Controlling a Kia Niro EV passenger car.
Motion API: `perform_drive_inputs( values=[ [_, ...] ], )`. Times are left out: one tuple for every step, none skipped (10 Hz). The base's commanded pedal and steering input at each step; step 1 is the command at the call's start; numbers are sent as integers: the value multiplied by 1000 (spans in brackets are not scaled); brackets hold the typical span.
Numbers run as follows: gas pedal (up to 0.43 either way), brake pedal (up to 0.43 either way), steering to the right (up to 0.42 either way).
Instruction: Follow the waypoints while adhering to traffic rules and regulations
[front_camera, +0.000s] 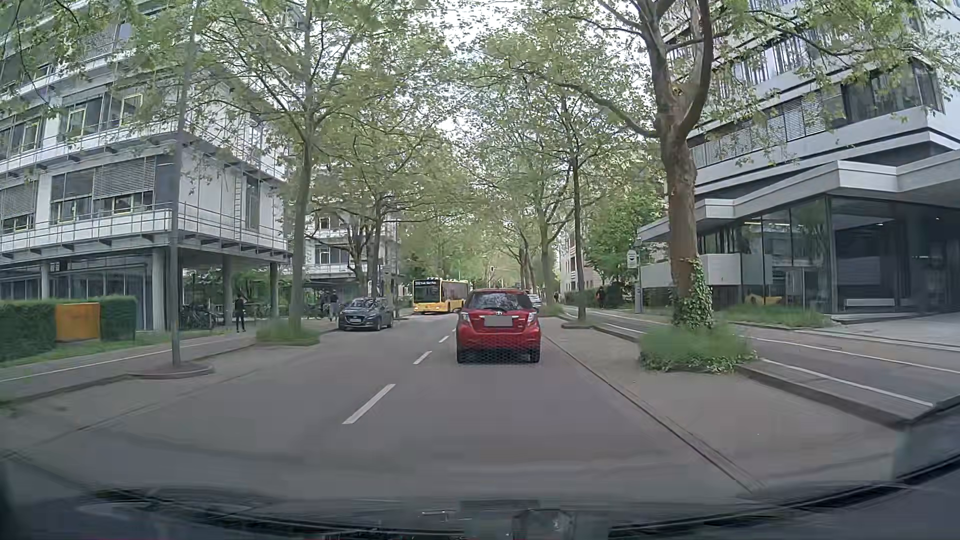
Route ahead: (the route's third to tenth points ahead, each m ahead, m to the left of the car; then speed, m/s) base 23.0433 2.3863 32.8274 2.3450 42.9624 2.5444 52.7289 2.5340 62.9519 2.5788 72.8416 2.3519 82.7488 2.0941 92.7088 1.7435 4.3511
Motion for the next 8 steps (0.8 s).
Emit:
perform_drive_inputs(
  values=[
    [0, 177, 12],
    [0, 177, 12],
    [0, 177, 12],
    [0, 171, 12],
    [0, 159, 10],
    [0, 152, 7],
    [0, 152, 4],
    [0, 152, 3]
  ],
)
